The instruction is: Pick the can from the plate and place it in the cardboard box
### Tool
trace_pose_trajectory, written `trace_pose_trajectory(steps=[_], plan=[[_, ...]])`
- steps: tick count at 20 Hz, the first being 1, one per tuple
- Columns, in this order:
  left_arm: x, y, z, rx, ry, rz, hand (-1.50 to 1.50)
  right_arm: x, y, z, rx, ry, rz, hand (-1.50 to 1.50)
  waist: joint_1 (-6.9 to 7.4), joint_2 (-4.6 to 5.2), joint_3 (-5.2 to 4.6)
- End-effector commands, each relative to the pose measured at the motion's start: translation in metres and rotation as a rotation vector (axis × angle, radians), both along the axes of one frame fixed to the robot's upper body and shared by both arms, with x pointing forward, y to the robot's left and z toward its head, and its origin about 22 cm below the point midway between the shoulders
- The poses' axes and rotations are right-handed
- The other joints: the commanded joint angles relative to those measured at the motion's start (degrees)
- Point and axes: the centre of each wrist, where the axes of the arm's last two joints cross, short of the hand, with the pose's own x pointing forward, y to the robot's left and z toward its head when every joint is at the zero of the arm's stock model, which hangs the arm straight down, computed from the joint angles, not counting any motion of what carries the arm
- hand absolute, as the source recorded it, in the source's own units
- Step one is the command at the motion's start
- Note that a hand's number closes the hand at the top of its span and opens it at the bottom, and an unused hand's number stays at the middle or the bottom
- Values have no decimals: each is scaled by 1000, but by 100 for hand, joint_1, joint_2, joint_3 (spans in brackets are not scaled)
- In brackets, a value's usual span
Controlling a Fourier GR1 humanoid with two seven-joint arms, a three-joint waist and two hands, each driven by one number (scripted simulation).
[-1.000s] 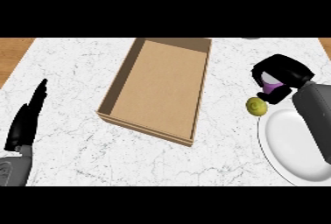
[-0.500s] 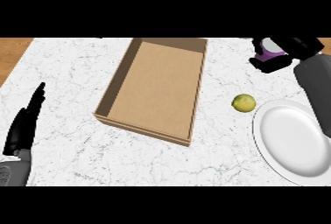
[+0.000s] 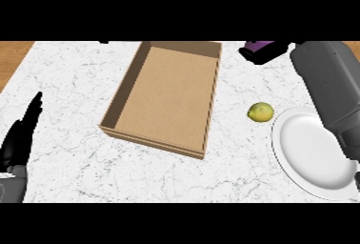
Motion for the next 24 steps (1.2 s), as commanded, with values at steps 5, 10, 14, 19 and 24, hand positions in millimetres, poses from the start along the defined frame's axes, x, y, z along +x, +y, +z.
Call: trace_pose_trajectory(steps=[5,10,14,19,24], plan=[[-16,4,-1,16,-6,-6,0,2,96,27,109,142,45,150,1,-20,-1],[8,-10,11,16,-6,6,0,-3,146,34,143,253,43,150,-25,-4,-1],[12,-7,7,18,-14,-14,0,-5,175,25,140,307,31,150,104,64,-5],[17,-21,7,3,-16,-48,0,-10,189,-3,127,317,-25,150,219,80,-7],[23,-23,13,6,-13,-72,0,-10,198,3,30,268,-79,150,359,129,-12]])
